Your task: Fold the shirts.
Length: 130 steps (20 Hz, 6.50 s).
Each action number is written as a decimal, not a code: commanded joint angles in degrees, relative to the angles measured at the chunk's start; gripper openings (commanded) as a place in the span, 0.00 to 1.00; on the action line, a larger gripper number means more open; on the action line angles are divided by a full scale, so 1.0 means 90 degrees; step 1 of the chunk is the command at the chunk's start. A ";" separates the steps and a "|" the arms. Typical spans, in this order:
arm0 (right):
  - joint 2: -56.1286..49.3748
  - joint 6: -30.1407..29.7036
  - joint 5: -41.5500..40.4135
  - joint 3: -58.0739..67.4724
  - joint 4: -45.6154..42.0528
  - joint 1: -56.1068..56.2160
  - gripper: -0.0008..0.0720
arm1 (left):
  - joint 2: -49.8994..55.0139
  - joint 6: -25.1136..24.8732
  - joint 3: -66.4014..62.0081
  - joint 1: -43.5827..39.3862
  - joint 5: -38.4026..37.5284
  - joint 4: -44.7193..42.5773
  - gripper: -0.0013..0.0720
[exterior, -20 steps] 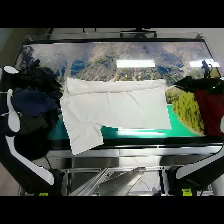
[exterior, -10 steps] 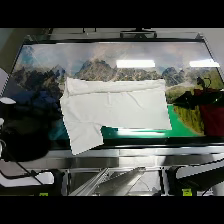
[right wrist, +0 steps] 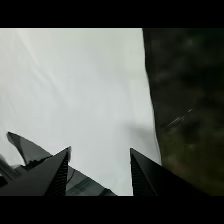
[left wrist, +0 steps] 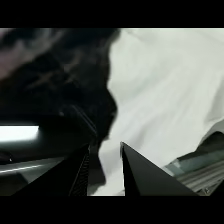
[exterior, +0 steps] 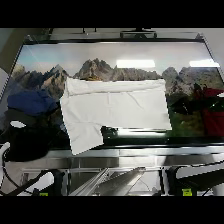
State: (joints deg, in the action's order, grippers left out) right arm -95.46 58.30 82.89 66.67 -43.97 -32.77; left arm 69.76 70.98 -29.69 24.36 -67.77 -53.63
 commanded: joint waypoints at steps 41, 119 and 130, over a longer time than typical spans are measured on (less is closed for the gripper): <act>-0.0022 -0.0551 -0.1392 0.0600 0.1775 0.1086 0.04 | 0.2305 -0.1821 -0.4962 -0.0869 -0.0755 0.3575 0.05; -0.2059 0.1139 -0.3563 0.5513 0.2805 0.5668 0.04 | 0.2871 0.1178 -0.9088 -0.2858 0.0039 0.0799 0.02; -0.3694 -0.0005 -0.8157 0.5525 0.3203 0.8935 0.96 | 0.1950 0.0712 -0.7019 -0.2399 0.0095 0.0814 0.04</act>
State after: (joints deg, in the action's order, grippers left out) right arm -128.75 61.17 8.23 116.33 -11.35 45.60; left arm 89.10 77.93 -95.77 2.44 -67.31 -46.39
